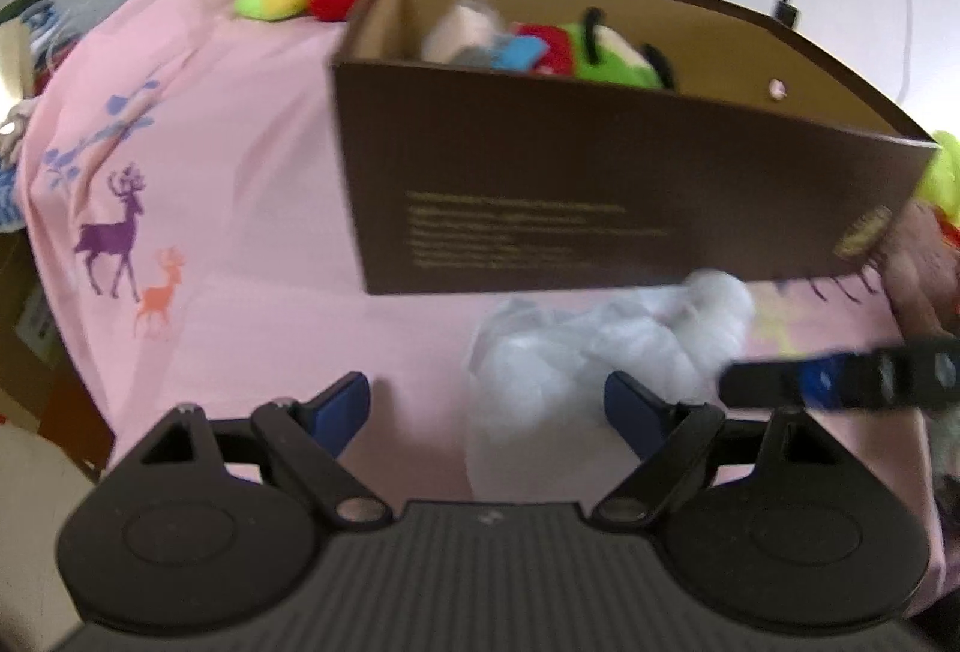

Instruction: Organize soft objects

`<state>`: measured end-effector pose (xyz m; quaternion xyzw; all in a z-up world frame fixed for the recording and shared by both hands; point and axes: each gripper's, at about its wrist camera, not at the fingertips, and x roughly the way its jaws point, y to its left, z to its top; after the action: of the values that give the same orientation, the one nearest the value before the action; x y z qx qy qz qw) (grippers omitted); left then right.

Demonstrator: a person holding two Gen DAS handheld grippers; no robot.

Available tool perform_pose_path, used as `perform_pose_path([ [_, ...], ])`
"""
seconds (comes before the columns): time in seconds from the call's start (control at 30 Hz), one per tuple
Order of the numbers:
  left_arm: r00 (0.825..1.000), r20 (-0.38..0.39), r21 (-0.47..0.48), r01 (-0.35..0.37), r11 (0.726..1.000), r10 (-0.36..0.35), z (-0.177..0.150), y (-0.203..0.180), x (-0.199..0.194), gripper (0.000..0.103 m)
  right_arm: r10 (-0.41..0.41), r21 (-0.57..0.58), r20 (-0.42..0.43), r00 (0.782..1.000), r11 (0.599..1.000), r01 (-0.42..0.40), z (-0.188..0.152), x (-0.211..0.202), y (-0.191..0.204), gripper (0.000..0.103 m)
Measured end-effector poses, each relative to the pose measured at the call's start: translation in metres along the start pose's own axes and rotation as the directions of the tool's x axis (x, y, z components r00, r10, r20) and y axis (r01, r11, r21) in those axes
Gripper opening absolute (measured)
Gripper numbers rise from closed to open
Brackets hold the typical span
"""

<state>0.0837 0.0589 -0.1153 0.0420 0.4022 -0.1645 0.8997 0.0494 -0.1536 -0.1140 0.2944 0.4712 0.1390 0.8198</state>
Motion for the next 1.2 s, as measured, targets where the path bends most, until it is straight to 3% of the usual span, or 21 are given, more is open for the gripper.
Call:
perform_pose_path([
  [0.2, 0.996, -0.005, 0.071, 0.088, 0.994, -0.088, -0.009, -0.027, -0.012, 0.084, -0.002, 0.033, 0.025, 1.000, 0.999, 0.001, 0.005, -0.007, -0.011, 0.021],
  [0.33, 0.996, 0.017, 0.167, 0.082, 0.983, -0.086, -0.013, -0.046, -0.020, 0.089, 0.006, 0.049, 0.043, 0.999, 0.999, -0.008, 0.006, -0.013, -0.018, 0.021],
  [0.63, 0.990, -0.019, 0.160, 0.142, 0.977, -0.141, -0.013, -0.055, -0.013, 0.091, 0.101, 0.008, 0.019, 0.995, 0.995, -0.101, 0.003, -0.011, -0.007, 0.021],
  [0.7, 0.988, -0.025, 0.164, 0.151, 0.975, -0.149, -0.014, -0.059, -0.009, 0.087, 0.094, -0.013, -0.005, 0.996, 0.996, -0.094, 0.001, -0.005, -0.004, 0.021],
  [0.97, 0.981, -0.045, 0.184, 0.192, 0.964, -0.187, -0.016, -0.073, -0.001, 0.051, 0.092, -0.003, -0.022, 0.996, 0.996, -0.092, 0.001, 0.002, -0.008, 0.020],
  [1.2, 0.980, 0.001, 0.180, 0.198, 0.964, -0.201, -0.013, -0.076, -0.018, 0.040, 0.139, -0.001, 0.011, 0.990, 0.990, -0.139, 0.000, -0.015, -0.010, 0.015],
])
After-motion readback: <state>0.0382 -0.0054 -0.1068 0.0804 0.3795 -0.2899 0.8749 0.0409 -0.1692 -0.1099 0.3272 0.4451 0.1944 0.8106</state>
